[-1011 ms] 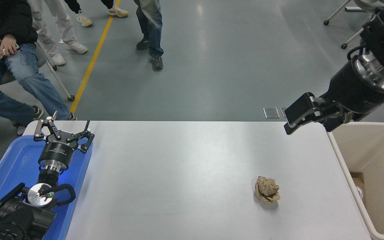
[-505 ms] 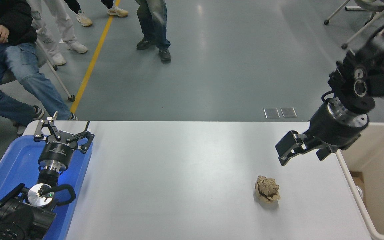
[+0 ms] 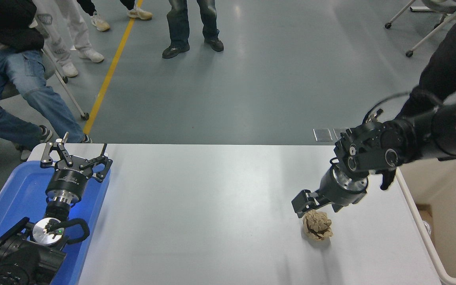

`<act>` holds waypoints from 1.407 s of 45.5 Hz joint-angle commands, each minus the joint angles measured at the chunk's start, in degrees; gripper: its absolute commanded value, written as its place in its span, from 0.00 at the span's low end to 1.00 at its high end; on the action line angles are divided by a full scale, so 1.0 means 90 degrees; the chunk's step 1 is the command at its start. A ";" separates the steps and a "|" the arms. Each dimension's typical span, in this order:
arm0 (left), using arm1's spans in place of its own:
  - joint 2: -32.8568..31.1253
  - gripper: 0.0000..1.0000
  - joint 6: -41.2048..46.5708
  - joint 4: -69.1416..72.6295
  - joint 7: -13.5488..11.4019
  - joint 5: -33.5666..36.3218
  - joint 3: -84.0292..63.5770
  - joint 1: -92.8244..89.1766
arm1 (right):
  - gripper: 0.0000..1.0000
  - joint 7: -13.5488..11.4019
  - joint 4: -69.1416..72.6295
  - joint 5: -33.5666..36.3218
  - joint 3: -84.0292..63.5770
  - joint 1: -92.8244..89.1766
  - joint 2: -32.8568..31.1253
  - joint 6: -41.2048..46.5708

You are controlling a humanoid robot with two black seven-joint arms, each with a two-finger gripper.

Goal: Pick up paper ball place in dustbin

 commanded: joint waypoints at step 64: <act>-0.0005 0.99 0.0000 -0.0001 0.0001 0.0000 0.0002 -0.0001 | 0.00 -0.0416 -0.1456 -0.1487 0.0076 -0.1548 0.0058 -0.0483</act>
